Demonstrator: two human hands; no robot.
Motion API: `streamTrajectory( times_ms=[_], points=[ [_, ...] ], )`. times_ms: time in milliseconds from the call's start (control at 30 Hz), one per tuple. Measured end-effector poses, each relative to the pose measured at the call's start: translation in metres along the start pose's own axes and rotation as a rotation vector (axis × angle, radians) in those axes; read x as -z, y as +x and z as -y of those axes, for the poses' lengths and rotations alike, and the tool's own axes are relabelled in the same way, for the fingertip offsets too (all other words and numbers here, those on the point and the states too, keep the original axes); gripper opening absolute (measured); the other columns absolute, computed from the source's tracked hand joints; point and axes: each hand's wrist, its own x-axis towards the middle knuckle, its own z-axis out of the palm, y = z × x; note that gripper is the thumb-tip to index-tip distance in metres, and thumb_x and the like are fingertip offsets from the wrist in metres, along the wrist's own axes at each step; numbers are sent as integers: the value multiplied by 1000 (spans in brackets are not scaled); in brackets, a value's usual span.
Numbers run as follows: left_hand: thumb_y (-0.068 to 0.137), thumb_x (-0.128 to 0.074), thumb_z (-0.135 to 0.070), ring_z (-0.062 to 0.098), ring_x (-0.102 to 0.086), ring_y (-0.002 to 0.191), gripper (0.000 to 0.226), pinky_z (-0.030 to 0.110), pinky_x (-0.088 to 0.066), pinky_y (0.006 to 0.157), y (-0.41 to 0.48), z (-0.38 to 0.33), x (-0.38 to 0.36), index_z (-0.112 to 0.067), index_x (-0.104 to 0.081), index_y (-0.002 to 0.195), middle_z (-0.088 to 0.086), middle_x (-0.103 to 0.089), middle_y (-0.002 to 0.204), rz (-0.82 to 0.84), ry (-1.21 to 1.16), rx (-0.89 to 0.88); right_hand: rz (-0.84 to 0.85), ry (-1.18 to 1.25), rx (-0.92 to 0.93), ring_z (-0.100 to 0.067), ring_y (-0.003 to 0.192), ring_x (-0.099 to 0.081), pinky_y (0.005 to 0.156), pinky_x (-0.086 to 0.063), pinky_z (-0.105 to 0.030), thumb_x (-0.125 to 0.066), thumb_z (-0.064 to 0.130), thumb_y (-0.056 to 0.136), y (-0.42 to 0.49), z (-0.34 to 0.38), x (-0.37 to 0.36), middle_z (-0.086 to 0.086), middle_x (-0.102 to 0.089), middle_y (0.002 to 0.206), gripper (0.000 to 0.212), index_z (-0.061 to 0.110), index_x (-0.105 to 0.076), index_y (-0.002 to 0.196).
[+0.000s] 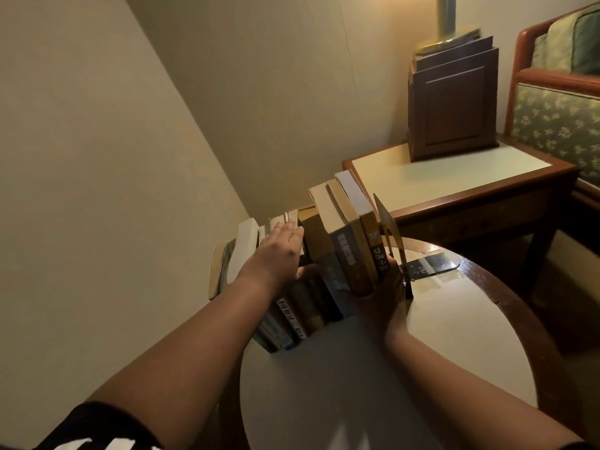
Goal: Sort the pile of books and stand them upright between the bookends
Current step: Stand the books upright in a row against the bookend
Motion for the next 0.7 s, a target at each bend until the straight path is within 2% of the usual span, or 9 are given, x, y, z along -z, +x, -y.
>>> streamTrajectory(
  times_ms=[133, 200, 233, 300, 367, 467, 567, 633, 700],
  points=[
    [92, -59, -50, 32, -10, 151, 89, 46, -19, 122, -4, -7, 7, -8, -11, 155, 16, -10, 164, 38, 17, 25, 47, 9, -65, -28, 132, -44, 103, -44, -48, -67, 84, 57, -5, 0, 5, -5, -48, 142, 112, 25, -33, 146],
    [93, -55, -53, 31, -10, 151, 89, 48, -22, 121, -10, -10, 12, -11, -8, 156, 13, -7, 164, 58, 64, 33, 64, 53, -162, -34, 142, -30, 113, -33, -54, -73, 69, 64, -19, 5, 6, -12, -32, 155, 113, 21, -23, 153],
    [93, -52, -57, 31, -10, 151, 89, 50, -23, 120, -16, -10, 17, -12, -7, 156, 12, -7, 165, 49, 100, 37, 39, 38, -151, -38, 142, -27, 114, -30, -54, -79, 52, 71, -29, 10, 6, -15, -27, 156, 105, 19, -21, 153],
    [90, -46, -67, 29, -11, 151, 92, 51, -23, 119, -32, -5, 22, -15, -7, 156, 10, -8, 165, -4, 123, 53, -84, -81, 128, -40, 131, -39, 106, -36, -46, -79, 22, 77, -47, 22, 6, -22, -38, 144, 84, 13, -31, 145],
    [84, -42, -77, 28, -15, 150, 97, 51, -23, 119, -54, 6, 25, -18, -11, 155, 8, -13, 164, -86, 67, 86, -123, -95, 472, -32, 118, -49, 97, -42, -35, -72, 25, 79, -54, 43, 5, -22, -50, 129, 66, 13, -39, 135],
    [75, -51, -81, 27, -18, 150, 104, 49, -23, 120, -82, 26, 21, -22, -18, 154, 5, -20, 163, -145, -28, 111, 99, -112, 706, -27, 129, -44, 102, -43, -36, -66, 39, 86, -37, 83, 2, -16, -43, 140, 64, 17, -37, 138],
    [70, -56, -79, 27, -17, 150, 105, 51, -25, 119, -92, 42, 14, -25, -20, 153, 4, -19, 163, -120, -94, 111, 403, -319, 673, -29, 150, -5, 115, -28, -49, -69, 47, 85, -10, 119, -7, -5, -10, 162, 86, 28, -19, 153],
    [71, -62, -71, 29, -19, 150, 102, 52, -31, 115, -93, 46, 11, -28, -21, 153, 5, -18, 163, -126, -197, 85, 588, -480, 626, -29, 151, 14, 115, -23, -57, -75, 43, 82, 11, 130, -24, -2, 4, 165, 99, 31, -10, 156],
    [71, -76, -51, 31, -21, 149, 103, 52, -37, 113, -91, 48, 10, -29, -19, 154, 6, -16, 164, -128, -297, 50, 648, -613, 694, -37, 151, 10, 117, -18, -61, -75, 28, 83, 22, 134, -41, -12, -4, 165, 97, 21, -13, 158]
  ],
)
